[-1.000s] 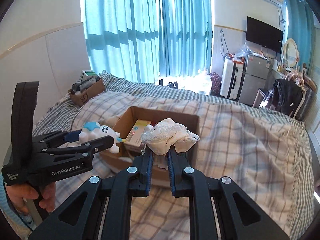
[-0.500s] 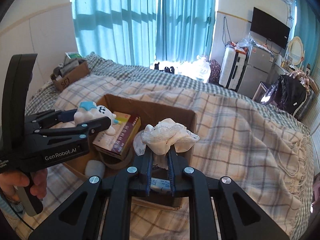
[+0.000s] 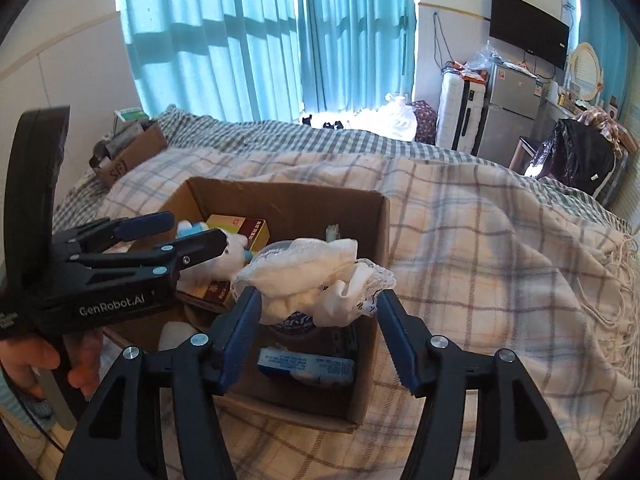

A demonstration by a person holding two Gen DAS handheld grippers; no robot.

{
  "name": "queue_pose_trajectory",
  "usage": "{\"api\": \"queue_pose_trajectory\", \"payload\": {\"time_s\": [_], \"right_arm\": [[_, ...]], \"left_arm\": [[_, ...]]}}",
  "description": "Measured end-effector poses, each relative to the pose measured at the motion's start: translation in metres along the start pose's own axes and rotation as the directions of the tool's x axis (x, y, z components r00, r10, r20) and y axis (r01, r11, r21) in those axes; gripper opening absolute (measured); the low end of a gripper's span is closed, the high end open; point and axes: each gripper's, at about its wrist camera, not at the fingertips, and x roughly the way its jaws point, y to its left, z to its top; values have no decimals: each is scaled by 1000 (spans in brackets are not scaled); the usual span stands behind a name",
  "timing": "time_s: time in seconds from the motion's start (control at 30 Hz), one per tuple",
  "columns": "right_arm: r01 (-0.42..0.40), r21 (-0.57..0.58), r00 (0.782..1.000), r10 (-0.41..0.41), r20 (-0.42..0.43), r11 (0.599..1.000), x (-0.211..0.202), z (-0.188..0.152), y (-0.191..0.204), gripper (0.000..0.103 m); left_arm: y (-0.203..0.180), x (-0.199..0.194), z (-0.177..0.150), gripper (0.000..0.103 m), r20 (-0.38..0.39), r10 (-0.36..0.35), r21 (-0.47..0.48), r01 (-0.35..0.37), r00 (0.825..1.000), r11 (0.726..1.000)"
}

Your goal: Organize objects

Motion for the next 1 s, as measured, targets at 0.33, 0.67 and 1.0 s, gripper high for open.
{"api": "queue_pose_trajectory", "payload": {"time_s": [0.33, 0.67, 1.0], "right_arm": [[35, 76, 991, -44, 128, 997, -73, -4, -8, 86], [146, 97, 949, -167, 268, 984, -174, -1, 2, 103], [203, 97, 888, -225, 402, 974, -243, -22, 30, 103]], "left_arm": [[-8, -69, 16, 103, 141, 69, -53, -62, 988, 997], [-32, -160, 23, 103, 280, 104, -7, -106, 954, 994], [-28, -233, -10, 103, 398, 101, -24, -100, 912, 995]]}}
